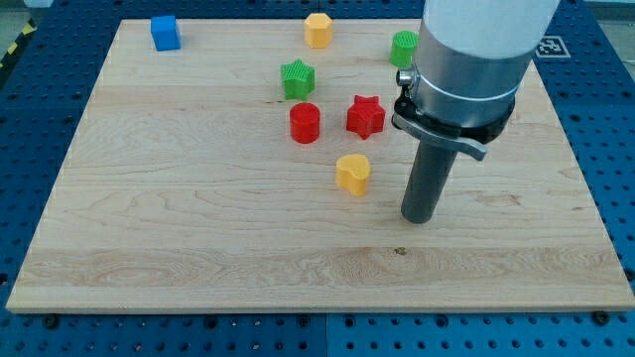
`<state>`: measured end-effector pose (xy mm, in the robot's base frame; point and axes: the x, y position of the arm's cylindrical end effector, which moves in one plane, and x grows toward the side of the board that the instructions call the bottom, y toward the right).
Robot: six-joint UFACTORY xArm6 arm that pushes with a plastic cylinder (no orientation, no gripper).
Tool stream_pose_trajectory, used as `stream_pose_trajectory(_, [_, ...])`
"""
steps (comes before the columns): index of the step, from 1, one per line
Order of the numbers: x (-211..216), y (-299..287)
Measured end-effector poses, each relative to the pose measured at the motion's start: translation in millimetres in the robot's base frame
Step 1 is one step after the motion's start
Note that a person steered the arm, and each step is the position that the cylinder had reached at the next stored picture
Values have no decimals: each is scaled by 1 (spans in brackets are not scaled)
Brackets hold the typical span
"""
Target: Push the yellow heart to the center bottom
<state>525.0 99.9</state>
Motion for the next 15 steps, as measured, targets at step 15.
stream_pose_trajectory(15, [-79, -129])
